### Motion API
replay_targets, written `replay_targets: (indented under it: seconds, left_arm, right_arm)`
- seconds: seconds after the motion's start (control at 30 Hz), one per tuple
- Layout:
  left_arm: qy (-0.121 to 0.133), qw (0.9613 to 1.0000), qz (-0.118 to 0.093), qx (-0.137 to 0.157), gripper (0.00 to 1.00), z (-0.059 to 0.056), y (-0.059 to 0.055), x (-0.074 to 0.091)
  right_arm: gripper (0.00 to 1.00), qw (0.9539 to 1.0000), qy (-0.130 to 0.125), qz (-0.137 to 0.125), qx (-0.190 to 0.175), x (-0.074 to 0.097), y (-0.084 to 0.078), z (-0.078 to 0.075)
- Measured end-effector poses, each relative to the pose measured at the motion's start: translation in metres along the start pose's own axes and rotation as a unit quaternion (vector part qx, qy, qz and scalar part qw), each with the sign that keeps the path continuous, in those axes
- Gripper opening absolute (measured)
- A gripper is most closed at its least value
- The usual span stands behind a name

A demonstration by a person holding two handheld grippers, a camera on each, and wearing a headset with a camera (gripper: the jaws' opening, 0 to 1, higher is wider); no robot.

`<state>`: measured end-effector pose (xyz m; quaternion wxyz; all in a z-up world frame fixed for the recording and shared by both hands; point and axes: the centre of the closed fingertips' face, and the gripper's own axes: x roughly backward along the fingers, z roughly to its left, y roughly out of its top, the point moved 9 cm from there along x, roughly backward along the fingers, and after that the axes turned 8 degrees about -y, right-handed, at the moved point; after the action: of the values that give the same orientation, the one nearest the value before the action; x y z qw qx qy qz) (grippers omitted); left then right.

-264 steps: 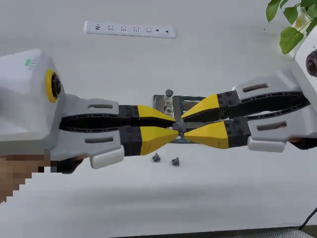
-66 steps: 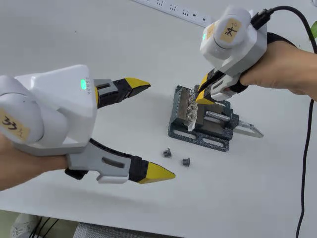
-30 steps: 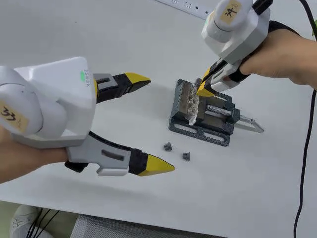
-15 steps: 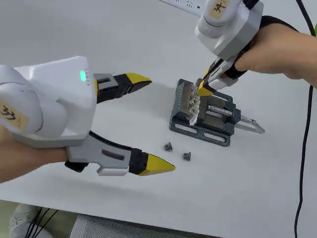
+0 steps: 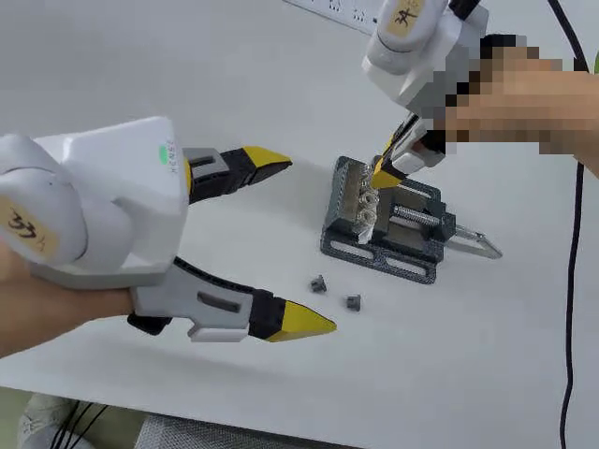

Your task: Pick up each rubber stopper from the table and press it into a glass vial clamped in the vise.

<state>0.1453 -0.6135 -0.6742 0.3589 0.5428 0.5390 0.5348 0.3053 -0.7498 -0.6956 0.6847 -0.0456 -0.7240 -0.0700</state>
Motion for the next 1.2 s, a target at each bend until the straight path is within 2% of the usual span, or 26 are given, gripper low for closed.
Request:
replay_targets:
  seconds: [0.03, 0.1, 0.23, 0.8, 1.2]
  left_arm:
    - [-0.001, 1.0, 0.0, 0.0, 0.87, -0.0002, 0.0003, 0.0]
    - [-0.001, 1.0, 0.002, -0.001, 0.87, -0.0011, 0.0007, -0.0003]
    - [-0.001, 1.0, 0.003, 0.0, 0.87, -0.0015, 0.0012, -0.0003]
    - [0.0, 1.0, 0.001, 0.002, 0.86, -0.0017, 0.0007, -0.0006]
    - [0.0, 1.0, -0.001, 0.002, 0.86, -0.0014, 0.0009, -0.0005]
  right_arm:
    - [0.05, 0.9999, -0.002, -0.008, 0.013, -0.0001, -0.0003, 0.0]
    - [0.05, 0.9999, -0.003, -0.016, 0.0, -0.001, -0.0031, -0.0005]
    - [0.06, 0.9996, -0.004, -0.029, 0.002, 0.0009, -0.0057, 0.0003]
    - [0.07, 0.9991, -0.01, -0.042, 0.007, 0.0008, -0.0058, -0.0007]
    - [0.09, 0.9985, -0.012, -0.053, -0.004, 0.0014, -0.0072, -0.0001]
